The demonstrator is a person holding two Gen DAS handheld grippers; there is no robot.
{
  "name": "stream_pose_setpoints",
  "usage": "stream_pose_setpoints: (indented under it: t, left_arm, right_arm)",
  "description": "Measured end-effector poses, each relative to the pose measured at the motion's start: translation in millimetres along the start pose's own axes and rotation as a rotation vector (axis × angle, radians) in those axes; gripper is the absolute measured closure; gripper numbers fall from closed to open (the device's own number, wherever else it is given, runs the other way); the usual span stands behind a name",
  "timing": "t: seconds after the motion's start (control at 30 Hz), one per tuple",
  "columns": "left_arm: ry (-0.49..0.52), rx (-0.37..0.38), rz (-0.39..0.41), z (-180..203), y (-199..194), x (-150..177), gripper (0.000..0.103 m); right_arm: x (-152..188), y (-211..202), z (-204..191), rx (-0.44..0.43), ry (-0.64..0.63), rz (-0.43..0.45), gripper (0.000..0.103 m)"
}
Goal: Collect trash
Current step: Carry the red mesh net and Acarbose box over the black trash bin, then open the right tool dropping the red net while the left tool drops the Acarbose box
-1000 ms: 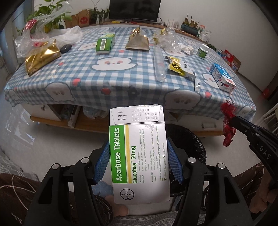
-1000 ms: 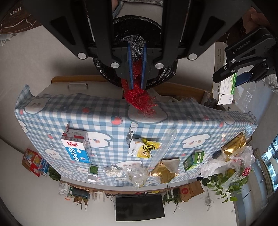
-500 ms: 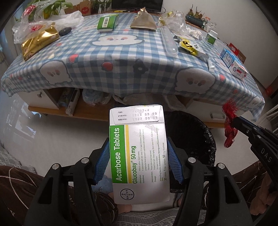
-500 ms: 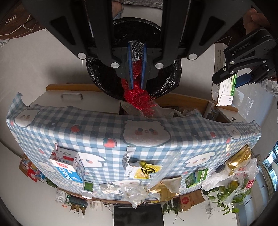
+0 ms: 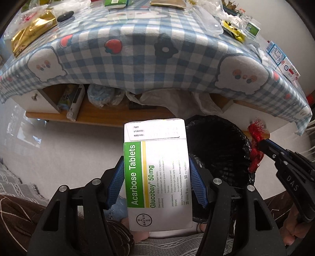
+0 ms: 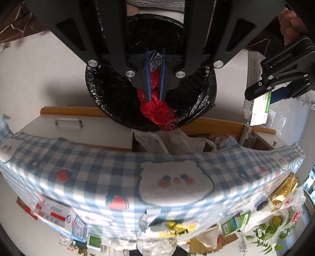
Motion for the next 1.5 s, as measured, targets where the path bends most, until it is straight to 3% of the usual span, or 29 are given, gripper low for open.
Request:
stream_pose_setpoints:
  t: [0.33,0.57,0.77,0.87,0.97,1.07,1.27,1.5]
  left_arm:
    - [-0.008,-0.009,-0.039,0.7,26.8,-2.8,0.043]
    - [0.001,-0.012,-0.044,4.6,31.2,-5.0,0.043]
    - [0.002,-0.011,-0.04,8.6,32.6,-7.5,0.043]
    - [0.013,-0.001,-0.037,15.6,32.2,-9.0,0.043]
    - [0.043,-0.013,-0.022,25.2,30.6,-11.6,0.043]
    - [0.059,-0.005,-0.017,35.6,29.2,-14.1,0.043]
    - [0.085,0.005,-0.011,57.4,26.6,-18.5,0.043]
    - [0.113,0.023,-0.019,84.6,32.5,-22.5,0.043]
  right_arm:
    - [0.0,36.1,-5.1,0.0,-0.017,-0.055,0.095]
    - [-0.9,41.2,-4.2,0.005,-0.005,-0.048,0.089]
    - [-3.4,38.6,2.3,0.008,0.017,-0.034,0.065]
    - [-5.5,34.6,10.5,0.018,0.037,-0.01,0.044]
    - [-5.5,29.3,22.1,0.031,0.057,0.004,0.036]
    - [-5.5,20.7,35.7,0.04,0.078,0.018,0.022]
    - [-8.5,4.8,63.1,0.054,0.097,0.029,0.011]
    - [-12.3,-6.6,100.2,0.105,0.128,0.038,0.011]
Point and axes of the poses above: each gripper's, at about its wrist camera, not at the fingertips, and y roughly the way its jaws point, z to its right, x to its underside, the point moved 3 cm from there along y, roughly the way its jaws point, and after that the axes turned 7 degrees about y, right-handed, at the moved point
